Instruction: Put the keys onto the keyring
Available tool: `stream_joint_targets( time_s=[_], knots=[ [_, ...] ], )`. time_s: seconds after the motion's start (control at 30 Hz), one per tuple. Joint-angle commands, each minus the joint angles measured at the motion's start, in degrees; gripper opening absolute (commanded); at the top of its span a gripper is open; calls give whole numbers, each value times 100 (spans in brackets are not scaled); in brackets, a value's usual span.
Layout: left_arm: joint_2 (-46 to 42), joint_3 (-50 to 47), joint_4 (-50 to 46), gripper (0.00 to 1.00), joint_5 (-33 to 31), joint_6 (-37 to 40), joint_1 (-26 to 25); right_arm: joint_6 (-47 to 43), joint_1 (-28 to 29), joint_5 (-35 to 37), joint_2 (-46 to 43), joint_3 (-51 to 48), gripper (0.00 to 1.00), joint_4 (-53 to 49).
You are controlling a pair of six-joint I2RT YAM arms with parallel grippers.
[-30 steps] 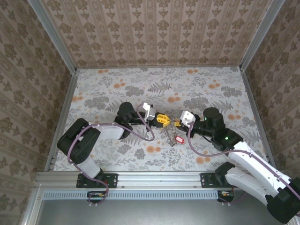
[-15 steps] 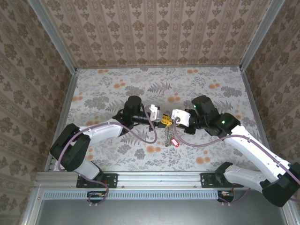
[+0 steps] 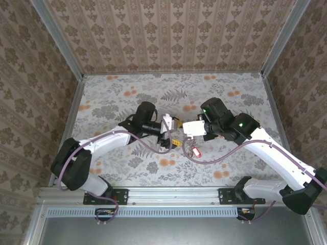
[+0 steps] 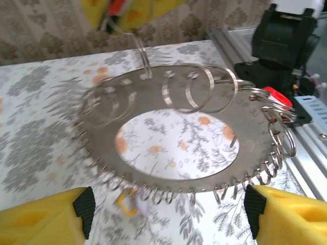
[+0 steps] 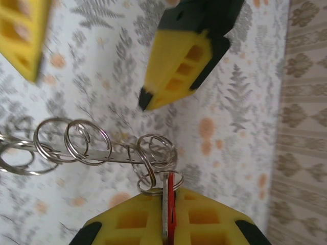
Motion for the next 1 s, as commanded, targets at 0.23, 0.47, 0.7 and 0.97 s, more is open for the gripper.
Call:
stream_joint_targets(
  time_s=[0.23,0.47,0.7,0.97],
  knots=[
    [-959,-364,-331,83,-2103,-1417,1101,-4324,42,1526,-251,-657,0,2728],
    [-1653,-865,-341,84,-2980,-1944,1940,-5226,-139,1524,153,168,2,2038],
    [-2231,-1263,-468,87,-3751,-2304,2393,-5398,-191,1528,498,726,2,1734],
    [-2627,-1505,-782,100,-5911,-3651,2487,-4639,23,1095,908,871,3,1728]
  ],
)
